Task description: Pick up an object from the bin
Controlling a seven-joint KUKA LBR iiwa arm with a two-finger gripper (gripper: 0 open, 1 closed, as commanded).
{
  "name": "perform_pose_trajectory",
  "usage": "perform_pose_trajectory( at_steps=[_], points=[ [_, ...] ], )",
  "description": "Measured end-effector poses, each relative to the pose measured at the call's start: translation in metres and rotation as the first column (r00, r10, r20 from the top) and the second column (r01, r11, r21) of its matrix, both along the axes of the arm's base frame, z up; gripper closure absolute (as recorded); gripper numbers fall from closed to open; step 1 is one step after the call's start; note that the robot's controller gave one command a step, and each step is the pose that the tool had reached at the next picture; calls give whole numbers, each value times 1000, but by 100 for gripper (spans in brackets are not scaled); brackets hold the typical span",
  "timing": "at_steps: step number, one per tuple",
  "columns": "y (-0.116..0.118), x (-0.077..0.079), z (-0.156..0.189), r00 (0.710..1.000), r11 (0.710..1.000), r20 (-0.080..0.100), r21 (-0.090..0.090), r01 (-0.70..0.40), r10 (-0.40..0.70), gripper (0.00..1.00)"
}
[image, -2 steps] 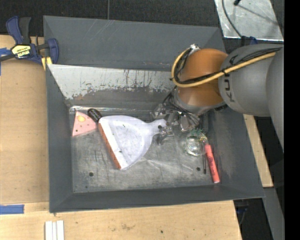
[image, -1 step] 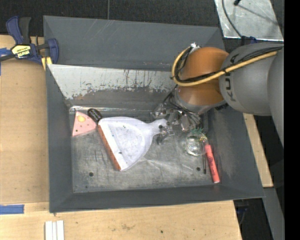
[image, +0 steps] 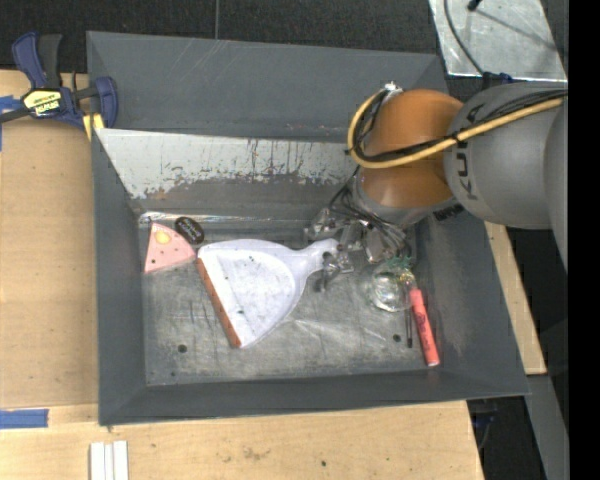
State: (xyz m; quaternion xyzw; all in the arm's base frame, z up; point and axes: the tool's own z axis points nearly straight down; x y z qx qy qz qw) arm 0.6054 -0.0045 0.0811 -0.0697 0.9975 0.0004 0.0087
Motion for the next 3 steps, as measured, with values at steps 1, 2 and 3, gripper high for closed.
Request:
perform_pose_trajectory(
  at_steps=[1,2,3],
  points=[
    [0,-4,17,1000,1000,-12,-1,0,0,100],
    [-1,-4,36,1000,1000,-18,-2,1,-1,100],
    [-1,-3,55,1000,1000,-14,-2,1,-1,100]
  ],
)
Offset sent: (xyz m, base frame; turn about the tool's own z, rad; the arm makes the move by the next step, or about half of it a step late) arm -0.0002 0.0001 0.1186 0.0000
